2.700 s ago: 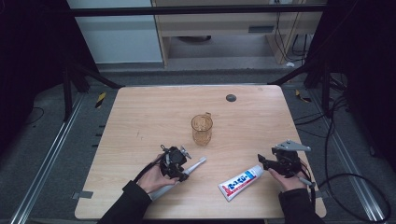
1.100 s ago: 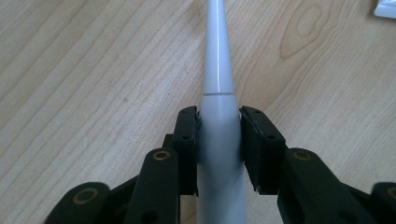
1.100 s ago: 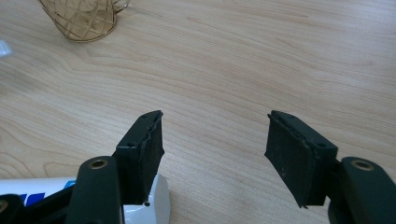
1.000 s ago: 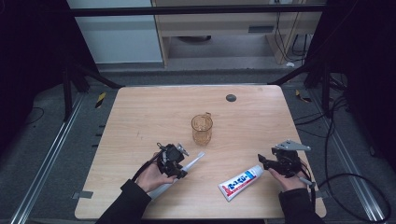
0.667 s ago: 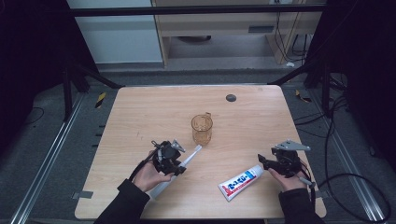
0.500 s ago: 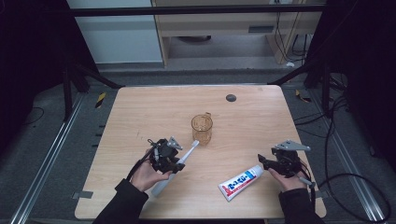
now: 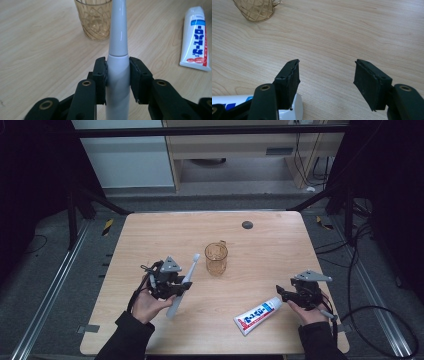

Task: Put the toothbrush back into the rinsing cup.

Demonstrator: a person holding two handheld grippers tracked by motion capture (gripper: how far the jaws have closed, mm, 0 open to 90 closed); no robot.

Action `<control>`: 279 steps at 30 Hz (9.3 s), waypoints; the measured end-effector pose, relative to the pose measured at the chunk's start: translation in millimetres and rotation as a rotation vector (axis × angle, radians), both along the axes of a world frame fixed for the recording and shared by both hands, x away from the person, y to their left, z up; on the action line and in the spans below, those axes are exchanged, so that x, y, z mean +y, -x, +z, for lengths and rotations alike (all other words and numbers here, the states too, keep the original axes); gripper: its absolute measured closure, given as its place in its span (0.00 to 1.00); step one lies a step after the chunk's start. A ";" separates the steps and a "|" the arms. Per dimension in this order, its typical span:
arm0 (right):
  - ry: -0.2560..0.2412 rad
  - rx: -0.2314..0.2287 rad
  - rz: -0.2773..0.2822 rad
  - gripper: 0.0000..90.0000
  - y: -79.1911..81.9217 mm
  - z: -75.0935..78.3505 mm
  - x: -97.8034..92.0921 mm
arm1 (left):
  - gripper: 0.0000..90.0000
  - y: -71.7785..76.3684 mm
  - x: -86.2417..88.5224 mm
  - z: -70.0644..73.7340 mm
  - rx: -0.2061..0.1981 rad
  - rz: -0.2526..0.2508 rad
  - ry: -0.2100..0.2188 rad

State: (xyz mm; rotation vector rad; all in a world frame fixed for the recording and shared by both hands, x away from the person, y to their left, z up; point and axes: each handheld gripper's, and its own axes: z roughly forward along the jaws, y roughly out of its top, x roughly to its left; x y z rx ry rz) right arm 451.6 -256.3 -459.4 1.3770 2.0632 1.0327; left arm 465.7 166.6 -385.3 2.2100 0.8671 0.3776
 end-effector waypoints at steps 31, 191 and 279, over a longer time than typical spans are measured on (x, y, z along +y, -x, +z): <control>0.006 -0.025 -0.023 0.39 0.0 -0.3 -3.3 | 0.75 -25.3 31.7 35.0 -0.270 0.252 0.256; 0.011 -0.034 -0.029 0.41 -1.9 -5.1 -6.5 | 0.75 -97.3 -70.6 -49.6 -0.339 0.207 0.359; -0.016 -0.032 0.041 0.60 16.5 10.4 5.2 | 0.42 26.7 82.1 -64.3 -0.235 0.279 0.087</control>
